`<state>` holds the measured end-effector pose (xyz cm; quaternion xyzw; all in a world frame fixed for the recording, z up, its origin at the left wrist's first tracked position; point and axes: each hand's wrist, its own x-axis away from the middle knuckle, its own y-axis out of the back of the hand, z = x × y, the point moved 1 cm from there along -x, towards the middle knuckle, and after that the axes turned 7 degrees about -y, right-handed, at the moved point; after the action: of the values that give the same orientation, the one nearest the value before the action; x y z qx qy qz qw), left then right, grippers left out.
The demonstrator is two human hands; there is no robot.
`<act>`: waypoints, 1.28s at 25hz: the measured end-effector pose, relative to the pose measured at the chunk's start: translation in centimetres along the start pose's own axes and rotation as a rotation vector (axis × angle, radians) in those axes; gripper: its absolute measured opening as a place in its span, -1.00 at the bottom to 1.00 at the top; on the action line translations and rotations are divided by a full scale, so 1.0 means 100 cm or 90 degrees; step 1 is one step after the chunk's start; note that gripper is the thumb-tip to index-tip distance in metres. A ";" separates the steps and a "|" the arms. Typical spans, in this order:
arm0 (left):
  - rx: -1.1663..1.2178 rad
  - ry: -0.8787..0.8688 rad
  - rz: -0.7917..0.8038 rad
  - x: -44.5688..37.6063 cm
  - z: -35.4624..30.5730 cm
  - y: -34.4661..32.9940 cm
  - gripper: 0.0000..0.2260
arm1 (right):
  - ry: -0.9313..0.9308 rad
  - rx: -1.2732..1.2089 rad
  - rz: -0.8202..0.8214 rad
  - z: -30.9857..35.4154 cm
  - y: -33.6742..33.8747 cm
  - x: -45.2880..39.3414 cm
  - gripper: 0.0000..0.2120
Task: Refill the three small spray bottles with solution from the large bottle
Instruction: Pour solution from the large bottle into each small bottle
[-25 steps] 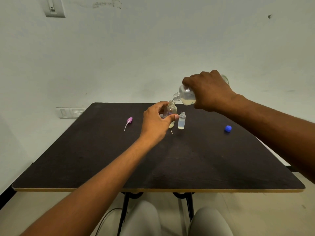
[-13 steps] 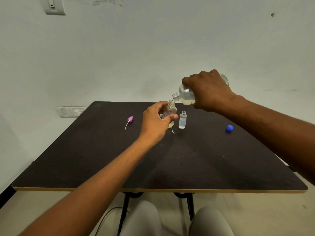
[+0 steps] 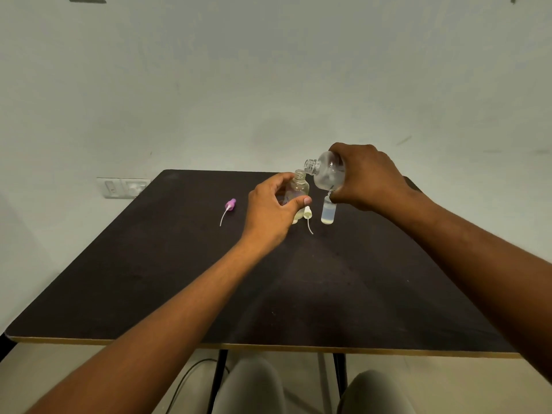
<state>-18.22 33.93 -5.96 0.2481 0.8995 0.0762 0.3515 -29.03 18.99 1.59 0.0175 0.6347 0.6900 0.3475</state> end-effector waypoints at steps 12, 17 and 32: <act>-0.005 0.067 -0.007 -0.037 0.082 0.015 -0.55 | -0.180 -0.490 0.064 -0.006 -0.079 -0.011 -0.50; -0.059 0.106 0.021 -0.055 0.124 0.021 -0.59 | -0.188 -0.637 0.082 -0.007 -0.102 -0.010 -0.57; -0.147 0.194 0.056 -0.053 0.175 0.021 -0.54 | -0.203 -0.729 0.073 -0.012 -0.126 -0.011 -0.41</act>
<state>-2.27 32.46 -15.14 0.2305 0.9159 0.2311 0.2336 -22.94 16.83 -9.35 -0.0349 0.0997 0.9289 0.3549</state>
